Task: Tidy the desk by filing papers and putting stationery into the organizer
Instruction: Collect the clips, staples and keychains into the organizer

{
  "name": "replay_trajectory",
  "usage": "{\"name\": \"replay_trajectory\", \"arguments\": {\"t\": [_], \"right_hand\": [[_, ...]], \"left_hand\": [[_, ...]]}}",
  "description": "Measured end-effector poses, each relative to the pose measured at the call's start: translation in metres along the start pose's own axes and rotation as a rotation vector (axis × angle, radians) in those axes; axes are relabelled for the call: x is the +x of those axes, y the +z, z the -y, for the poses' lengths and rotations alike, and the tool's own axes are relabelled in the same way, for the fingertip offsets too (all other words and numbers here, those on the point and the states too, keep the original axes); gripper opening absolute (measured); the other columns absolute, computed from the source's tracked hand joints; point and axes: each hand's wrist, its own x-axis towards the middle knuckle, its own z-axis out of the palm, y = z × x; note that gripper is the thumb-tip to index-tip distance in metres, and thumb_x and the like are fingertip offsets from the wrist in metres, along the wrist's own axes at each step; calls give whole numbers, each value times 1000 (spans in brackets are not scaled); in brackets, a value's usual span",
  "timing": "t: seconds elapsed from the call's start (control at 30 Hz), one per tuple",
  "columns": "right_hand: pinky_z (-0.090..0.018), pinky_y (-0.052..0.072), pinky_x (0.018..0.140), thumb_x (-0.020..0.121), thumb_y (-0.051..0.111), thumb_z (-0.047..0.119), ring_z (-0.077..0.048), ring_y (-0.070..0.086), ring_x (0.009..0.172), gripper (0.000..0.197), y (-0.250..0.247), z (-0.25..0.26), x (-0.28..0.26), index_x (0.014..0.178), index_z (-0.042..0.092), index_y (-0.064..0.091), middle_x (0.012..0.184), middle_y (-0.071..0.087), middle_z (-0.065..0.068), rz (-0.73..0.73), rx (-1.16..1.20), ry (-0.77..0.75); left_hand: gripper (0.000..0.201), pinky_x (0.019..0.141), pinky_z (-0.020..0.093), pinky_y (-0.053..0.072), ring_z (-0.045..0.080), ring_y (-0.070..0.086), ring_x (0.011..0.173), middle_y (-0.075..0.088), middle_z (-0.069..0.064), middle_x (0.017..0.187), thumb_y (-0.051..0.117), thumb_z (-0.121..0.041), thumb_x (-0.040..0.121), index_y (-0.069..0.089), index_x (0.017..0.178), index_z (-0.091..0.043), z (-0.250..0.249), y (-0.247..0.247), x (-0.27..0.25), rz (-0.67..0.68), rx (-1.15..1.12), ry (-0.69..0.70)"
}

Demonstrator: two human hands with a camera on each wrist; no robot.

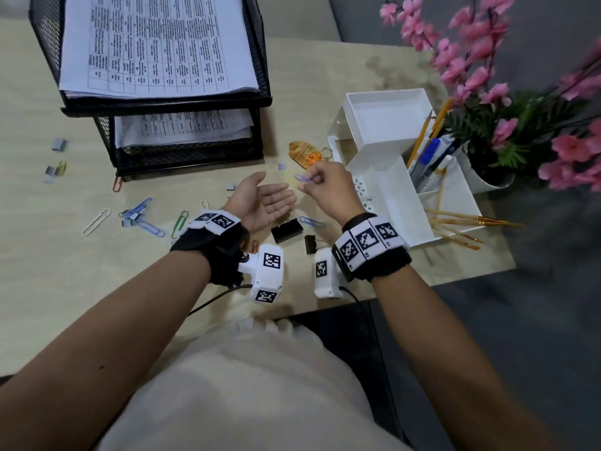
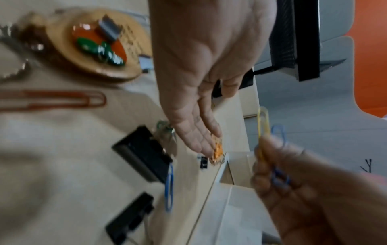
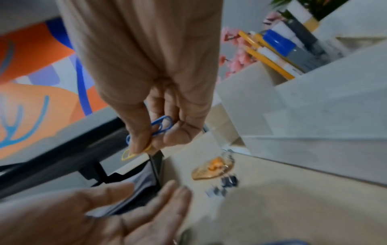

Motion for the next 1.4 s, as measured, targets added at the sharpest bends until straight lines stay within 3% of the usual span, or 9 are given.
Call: {"name": "replay_trajectory", "arguments": {"t": [0.1, 0.23, 0.37, 0.57, 0.7, 0.9, 1.03, 1.2, 1.4], "right_hand": [[-19, 42, 63, 75, 70, 2, 0, 47, 57, 8, -6, 18, -4, 75, 9, 66, 59, 52, 11, 47, 55, -79], [-14, 44, 66, 79, 67, 3, 6, 53, 55, 6, -17, 12, -4, 80, -2, 70, 64, 60, 3, -78, 94, -108], [-33, 52, 87, 86, 57, 5, -21, 64, 87, 12, -8, -28, -3, 85, 3, 69, 93, 70, -13, -22, -98, 40], [-40, 46, 87, 87, 56, 6, -30, 48, 106, 10, 23, -57, -15, 96, 3, 58, 111, 52, -15, 158, -461, 21], [-38, 46, 81, 88, 51, 1, -32, 53, 102, 11, 27, -45, -9, 98, 1, 54, 108, 58, -18, 206, -510, 16], [-43, 51, 90, 85, 46, -7, -27, 59, 94, 32, 40, -13, 11, 111, 5, 60, 99, 62, -10, 282, -299, -97], [-45, 53, 80, 82, 48, -7, -34, 64, 88, 19, 46, -6, 17, 85, 7, 59, 81, 57, -9, 372, -438, -125], [-40, 46, 91, 87, 47, 0, -35, 56, 102, 9, 43, -10, 15, 88, 3, 56, 105, 60, -21, 375, -610, -137], [-34, 43, 74, 88, 51, 0, -34, 56, 106, 19, 38, 3, 6, 106, -2, 56, 114, 60, -20, 156, -679, 39]], "left_hand": [[55, 70, 29, 55, 20, 71, 57, 71, 12, 60, 25, -47, 96, 56, 85, -2, 11, 15, 0, 85, -116, -7], [47, 41, 14, 46, 14, 56, 33, 59, 6, 42, 25, -37, 98, 49, 68, -10, 9, 17, 0, -5, -170, -41], [61, 32, 7, 24, 8, 32, 24, 34, -4, 31, 28, -35, 98, 39, 41, -17, 6, -3, 3, -25, -139, -33], [78, 31, 6, 26, 8, 34, 24, 30, -5, 29, 26, -37, 98, 32, 23, -15, -3, -23, -5, -124, -144, 37], [62, 32, 8, 36, 7, 45, 26, 38, -5, 30, 34, -29, 98, 37, 37, -16, -11, -33, -10, -174, -161, 59], [42, 24, 13, 15, 4, 25, 20, 27, -6, 29, 24, -36, 99, 24, 60, -22, -16, -52, -20, -37, -42, -43], [47, 24, 14, 14, 5, 24, 20, 27, -7, 30, 26, -36, 98, 32, 55, -19, -22, -64, -28, -69, -120, -38], [41, 27, 10, 26, 5, 38, 24, 40, -4, 34, 29, -33, 97, 35, 60, -16, -30, -72, -33, -168, -164, 16], [45, 38, 15, 48, 15, 58, 34, 55, 4, 39, 28, -31, 99, 46, 65, -8, -31, -74, -40, -233, -251, 94]]}}
